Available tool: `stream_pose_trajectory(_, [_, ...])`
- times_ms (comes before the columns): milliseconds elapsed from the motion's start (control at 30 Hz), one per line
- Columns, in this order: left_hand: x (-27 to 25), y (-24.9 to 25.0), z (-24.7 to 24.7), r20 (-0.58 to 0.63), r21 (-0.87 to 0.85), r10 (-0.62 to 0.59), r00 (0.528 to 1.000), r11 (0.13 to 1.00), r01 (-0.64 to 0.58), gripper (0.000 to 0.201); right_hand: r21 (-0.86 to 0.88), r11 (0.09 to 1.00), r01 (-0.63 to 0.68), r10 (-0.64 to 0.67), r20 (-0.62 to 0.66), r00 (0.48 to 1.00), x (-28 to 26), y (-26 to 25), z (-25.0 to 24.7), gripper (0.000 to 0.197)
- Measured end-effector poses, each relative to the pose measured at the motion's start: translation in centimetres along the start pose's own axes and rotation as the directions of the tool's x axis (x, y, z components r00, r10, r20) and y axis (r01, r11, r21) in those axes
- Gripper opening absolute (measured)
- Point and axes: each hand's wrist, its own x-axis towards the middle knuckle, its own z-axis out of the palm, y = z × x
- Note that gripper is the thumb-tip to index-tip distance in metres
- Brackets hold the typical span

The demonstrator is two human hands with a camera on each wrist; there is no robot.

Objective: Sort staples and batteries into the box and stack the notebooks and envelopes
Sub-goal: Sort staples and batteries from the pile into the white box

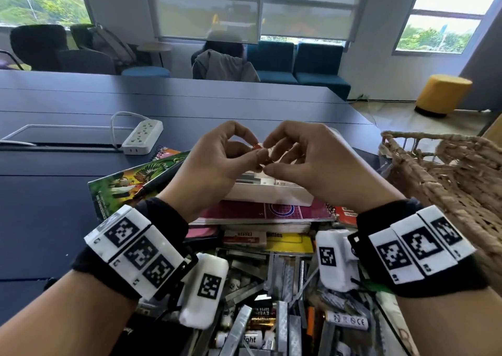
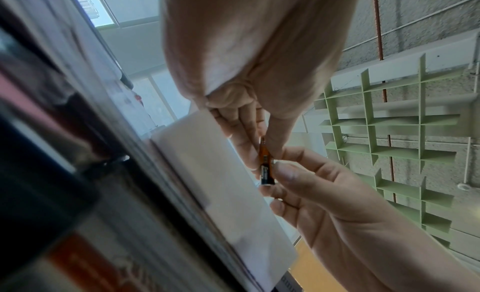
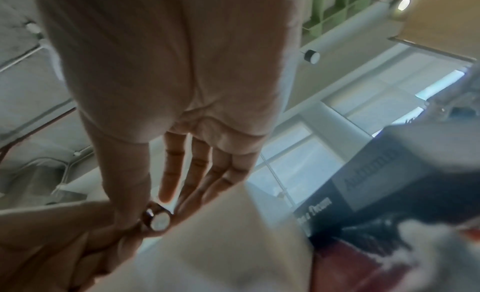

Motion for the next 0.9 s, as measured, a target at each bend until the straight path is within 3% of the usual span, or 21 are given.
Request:
stream_pose_trajectory(133, [0.0, 0.0, 0.0, -0.027, 0.030, 0.006, 1.000, 1.000, -0.005, 0.030, -0.013, 1.000, -0.008, 0.007, -0.030, 1.000, 0.3, 0.4, 0.4, 0.020])
stream_pose_trajectory(233, [0.2, -0.2, 0.0, -0.042, 0.097, 0.018, 0.999, 0.995, -0.014, 0.027, -0.126, 0.992, 0.002, -0.008, -0.048, 0.999, 0.3, 0.8, -0.1, 0.019])
stream_pose_trajectory(400, [0.1, -0.5, -0.1, 0.002, 0.221, 0.020, 1.000, 0.975, -0.020, 0.019, -0.335, 0.936, -0.108, 0.078, -0.103, 0.992, 0.0, 2.4, -2.1, 0.014])
stream_pose_trajectory(633, [-0.1, -0.1, -0.1, 0.041, 0.291, 0.027, 0.999, 0.956, -0.038, 0.018, -0.362, 0.919, -0.157, 0.122, -0.119, 0.985, 0.3, 3.1, -1.9, 0.013])
stream_pose_trajectory(900, [-0.1, 0.0, -0.1, 0.043, 0.308, 0.028, 0.999, 0.951, -0.040, 0.015, -0.346, 0.930, -0.124, 0.135, 0.006, 0.991, 0.4, 2.5, -0.8, 0.022])
